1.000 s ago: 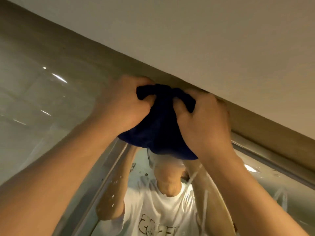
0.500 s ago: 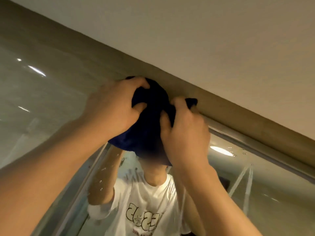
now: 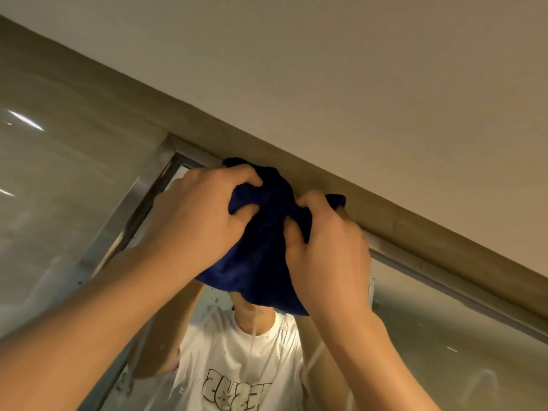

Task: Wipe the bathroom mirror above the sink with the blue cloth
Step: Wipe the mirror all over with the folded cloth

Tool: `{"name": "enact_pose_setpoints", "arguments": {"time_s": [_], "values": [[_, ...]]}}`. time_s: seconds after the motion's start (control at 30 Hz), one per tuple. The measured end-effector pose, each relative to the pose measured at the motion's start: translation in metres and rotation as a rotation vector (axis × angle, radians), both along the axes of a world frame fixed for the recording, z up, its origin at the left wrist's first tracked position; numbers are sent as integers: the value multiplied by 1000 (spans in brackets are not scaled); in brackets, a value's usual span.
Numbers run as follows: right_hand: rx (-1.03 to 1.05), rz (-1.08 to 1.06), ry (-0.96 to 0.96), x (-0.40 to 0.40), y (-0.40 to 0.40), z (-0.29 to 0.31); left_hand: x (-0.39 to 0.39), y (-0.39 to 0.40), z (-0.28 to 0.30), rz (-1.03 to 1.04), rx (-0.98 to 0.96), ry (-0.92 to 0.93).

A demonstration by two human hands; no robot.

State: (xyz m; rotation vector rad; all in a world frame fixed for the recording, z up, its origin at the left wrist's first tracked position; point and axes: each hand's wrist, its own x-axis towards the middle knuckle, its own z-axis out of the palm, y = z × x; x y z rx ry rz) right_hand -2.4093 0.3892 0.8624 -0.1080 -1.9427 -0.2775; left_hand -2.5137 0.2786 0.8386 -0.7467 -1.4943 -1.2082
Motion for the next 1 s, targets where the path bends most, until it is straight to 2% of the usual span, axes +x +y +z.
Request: {"name": "enact_pose_setpoints", "arguments": {"time_s": [0.2,0.27,0.43,0.6,0.73,0.87,1.0], "values": [[45,81,-87,-26,-24,12,-15,-31,4,-97,104,-130],[41,100,-89,-22,-20,17,-13,-27,9,-81,84,-143],[28,59,-33,11,23,9,14,16,5,22,49,-98],[-25,39,8,35,48,4,39,50,0,36,-25,7],[-13,74,11,16,24,9,19,20,-1,65,-45,-48],[42,121,-16,-16,-4,10,3,-10,-2,38,83,-115],[27,165,-30,-16,-3,11,9,-11,1,60,74,-172]]}}
